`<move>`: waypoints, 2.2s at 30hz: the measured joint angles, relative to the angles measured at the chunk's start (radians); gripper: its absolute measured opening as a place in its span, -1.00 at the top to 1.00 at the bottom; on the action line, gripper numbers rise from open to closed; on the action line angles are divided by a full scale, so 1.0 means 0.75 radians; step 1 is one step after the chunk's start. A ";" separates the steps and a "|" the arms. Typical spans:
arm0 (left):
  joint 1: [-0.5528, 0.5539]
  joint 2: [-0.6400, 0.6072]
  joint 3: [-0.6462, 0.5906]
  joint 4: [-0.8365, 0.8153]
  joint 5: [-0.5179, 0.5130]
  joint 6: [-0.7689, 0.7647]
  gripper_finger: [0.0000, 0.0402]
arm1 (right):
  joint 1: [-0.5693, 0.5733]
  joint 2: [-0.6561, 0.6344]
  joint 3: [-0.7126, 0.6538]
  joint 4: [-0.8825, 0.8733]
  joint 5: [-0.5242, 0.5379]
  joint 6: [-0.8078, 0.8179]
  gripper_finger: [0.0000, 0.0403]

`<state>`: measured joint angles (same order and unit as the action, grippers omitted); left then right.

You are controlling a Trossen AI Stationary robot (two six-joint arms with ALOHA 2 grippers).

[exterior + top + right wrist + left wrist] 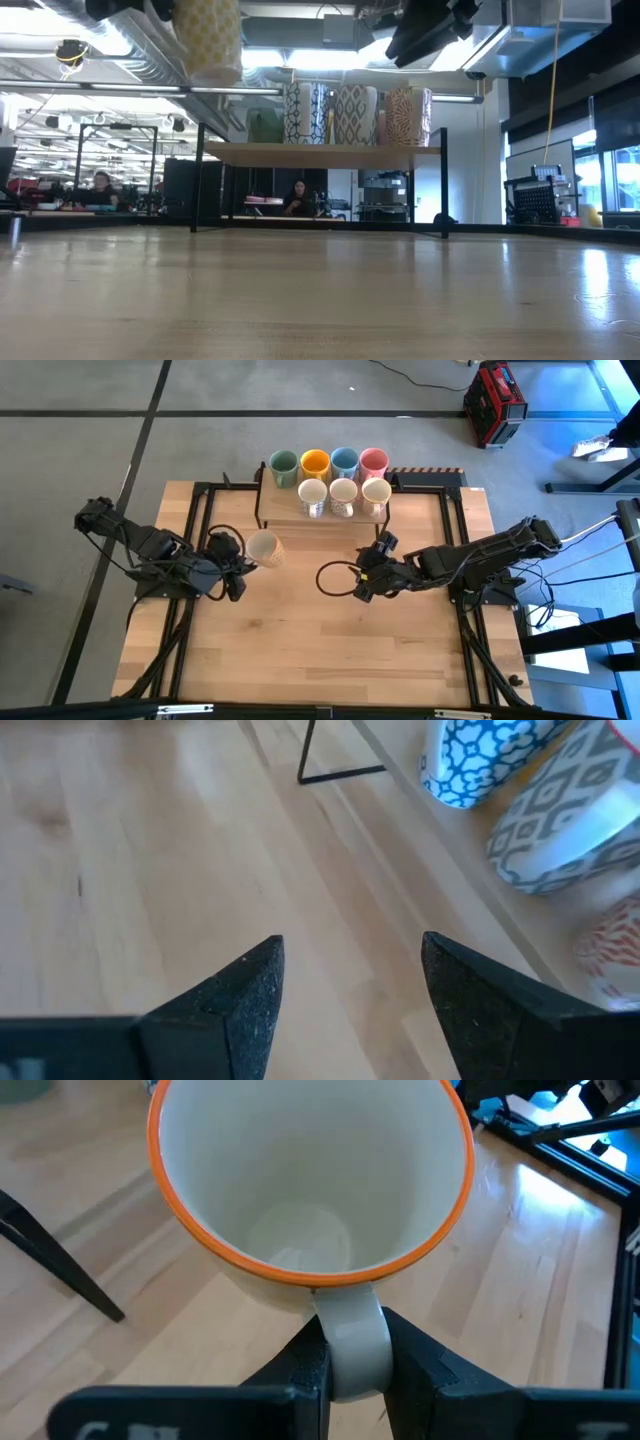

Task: Place coffee mugs
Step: Put the yellow patterned mug on the shelf

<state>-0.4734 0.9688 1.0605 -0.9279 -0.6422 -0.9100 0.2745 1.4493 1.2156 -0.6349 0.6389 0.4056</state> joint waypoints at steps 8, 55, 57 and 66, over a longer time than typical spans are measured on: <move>0.014 -0.001 0.006 0.002 -0.026 0.002 0.73 | 0.000 -0.012 0.000 0.008 -0.035 -0.017 -0.13; 0.454 0.169 0.165 0.051 -0.199 0.109 0.73 | 0.001 -0.226 -0.001 -0.075 -0.098 -0.087 -0.13; 0.469 0.188 0.165 0.066 -0.199 0.109 0.73 | 0.001 -0.226 -0.001 -0.075 -0.098 -0.093 -0.13; 0.619 0.312 0.165 0.085 -0.087 0.110 0.73 | 0.000 -0.226 -0.001 -0.076 -0.073 -0.099 -0.13</move>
<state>-0.0090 1.2028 1.1839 -0.8642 -0.7075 -0.8276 0.2745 1.2799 1.2152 -0.6922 0.5842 0.3317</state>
